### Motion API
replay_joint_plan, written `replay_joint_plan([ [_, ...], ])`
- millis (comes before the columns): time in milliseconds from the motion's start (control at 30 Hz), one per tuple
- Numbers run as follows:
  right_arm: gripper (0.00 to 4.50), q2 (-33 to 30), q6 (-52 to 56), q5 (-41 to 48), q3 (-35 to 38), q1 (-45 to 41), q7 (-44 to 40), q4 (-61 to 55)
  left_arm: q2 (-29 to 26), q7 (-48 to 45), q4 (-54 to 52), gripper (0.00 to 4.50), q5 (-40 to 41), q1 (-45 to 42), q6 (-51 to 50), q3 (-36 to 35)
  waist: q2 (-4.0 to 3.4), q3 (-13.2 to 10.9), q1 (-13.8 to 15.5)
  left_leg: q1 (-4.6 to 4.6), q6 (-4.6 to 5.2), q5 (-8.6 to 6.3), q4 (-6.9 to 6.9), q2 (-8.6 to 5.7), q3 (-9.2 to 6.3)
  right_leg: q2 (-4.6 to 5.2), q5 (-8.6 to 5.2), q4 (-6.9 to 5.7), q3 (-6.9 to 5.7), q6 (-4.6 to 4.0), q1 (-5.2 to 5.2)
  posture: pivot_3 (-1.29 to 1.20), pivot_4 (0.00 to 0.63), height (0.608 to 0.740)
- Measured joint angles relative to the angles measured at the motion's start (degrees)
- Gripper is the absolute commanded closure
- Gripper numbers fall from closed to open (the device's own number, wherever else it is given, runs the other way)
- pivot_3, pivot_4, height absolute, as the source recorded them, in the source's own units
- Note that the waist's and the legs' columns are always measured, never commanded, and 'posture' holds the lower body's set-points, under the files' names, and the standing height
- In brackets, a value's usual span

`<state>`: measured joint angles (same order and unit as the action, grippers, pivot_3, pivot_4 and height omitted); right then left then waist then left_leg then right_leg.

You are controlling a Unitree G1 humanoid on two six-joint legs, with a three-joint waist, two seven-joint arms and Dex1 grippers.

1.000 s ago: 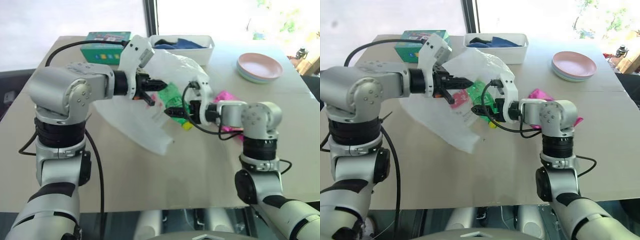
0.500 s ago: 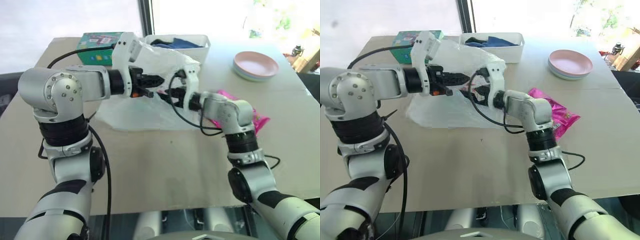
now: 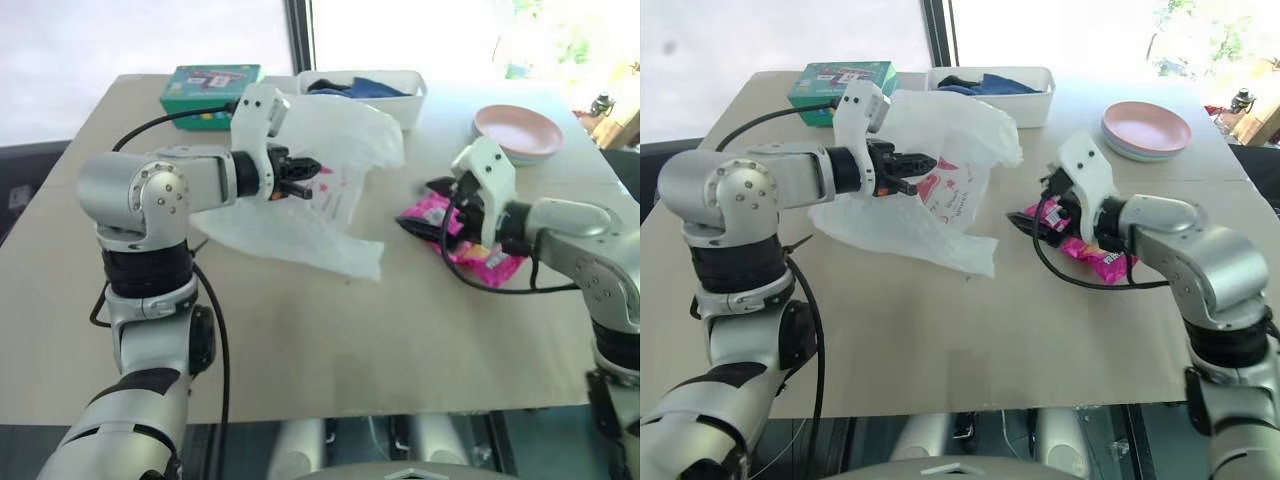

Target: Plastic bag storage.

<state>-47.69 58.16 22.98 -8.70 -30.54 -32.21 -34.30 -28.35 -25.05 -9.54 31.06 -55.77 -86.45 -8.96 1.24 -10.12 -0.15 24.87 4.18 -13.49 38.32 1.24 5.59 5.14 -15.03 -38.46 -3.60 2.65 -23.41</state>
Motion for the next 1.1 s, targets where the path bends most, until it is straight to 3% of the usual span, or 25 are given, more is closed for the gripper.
replay_joint_plan([
  [67,0.09,-5.99,-2.7,-5.14,-4.3,5.12,-0.34,-0.87,-0.99,-0.13,0.0,4.5,0.11,0.05,0.0,-0.1,0.03,-0.01,0.02,-0.01,0.0,0.0,0.0,0.03,0.02,-0.02,0.0,0.03,0.02,0.0,0.0,0.0,0.15,0.74],
  [167,0.09,-8.66,-6.33,-13.58,-11.71,10.26,1.43,-0.5,-1.17,-0.26,0.0,4.5,0.72,-0.03,0.0,-0.12,0.03,-0.01,-0.49,-0.07,-0.01,0.01,0.05,0.06,0.08,-0.02,0.0,-0.08,0.09,0.01,0.0,0.0,0.15,0.74],
  [367,0.09,-8.92,-10.7,-30.46,-20.07,9.24,6.8,3.75,-1.54,-0.18,-1.0,4.5,0.88,-0.1,0.0,-0.07,0.09,0.03,-0.34,-0.18,-0.01,0.02,0.3,0.06,0.01,0.02,0.0,-0.19,0.02,0.04,0.2,0.0,0.15,0.74],
  [467,0.93,-7.95,-11.44,-34.65,-20.8,9.26,7.61,6.64,-1.97,-0.16,-1.23,4.5,0.88,-0.09,-0.01,-0.08,0.15,0.07,-0.05,-0.23,-0.03,0.0,0.48,0.05,-0.25,0.06,0.01,-0.09,-0.21,0.05,0.5,0.0,0.15,0.74],
  [700,4.32,-8.14,-16.54,-41.49,-20.54,11.39,6.28,13.62,-2.06,-0.08,-1.23,4.5,0.85,-0.09,0.12,-0.09,0.14,0.06,0.85,-0.17,-0.03,0.01,0.55,-0.02,-0.64,0.12,0.01,-0.07,-0.35,0.04,0.67,0.0,0.15,0.74],
  [867,4.42,-9.46,-22.88,-40.16,-14.82,12.9,2.29,12.91,-2.03,0.0,-1.02,4.5,0.74,-0.08,0.86,-0.26,0.11,0.04,0.83,-0.13,-0.03,0.01,0.54,-0.01,-0.67,0.04,0.0,-0.02,-0.35,0.04,0.66,0.0,0.15,0.74],
  [967,4.42,-9.04,-32.61,-35.53,-10.03,12.89,-1.45,9.1,-1.66,0.03,-0.4,4.5,0.76,-0.08,1.15,-0.63,0.09,0.02,0.61,-0.15,-0.03,0.01,0.52,0.04,-0.67,-0.04,0.0,0.01,-0.35,0.04,0.66,0.0,0.15,0.74],
  [1100,4.42,-3.18,-36.3,-30.74,-9.01,8.08,-6.08,3.71,-2.52,-0.49,1.5,4.5,0.7,-0.16,2.31,-0.36,0.05,-0.01,0.41,-0.16,-0.03,0.01,0.52,0.05,-0.64,-0.04,0.0,-0.01,-0.36,0.04,0.66,0.0,0.15,0.74],
])
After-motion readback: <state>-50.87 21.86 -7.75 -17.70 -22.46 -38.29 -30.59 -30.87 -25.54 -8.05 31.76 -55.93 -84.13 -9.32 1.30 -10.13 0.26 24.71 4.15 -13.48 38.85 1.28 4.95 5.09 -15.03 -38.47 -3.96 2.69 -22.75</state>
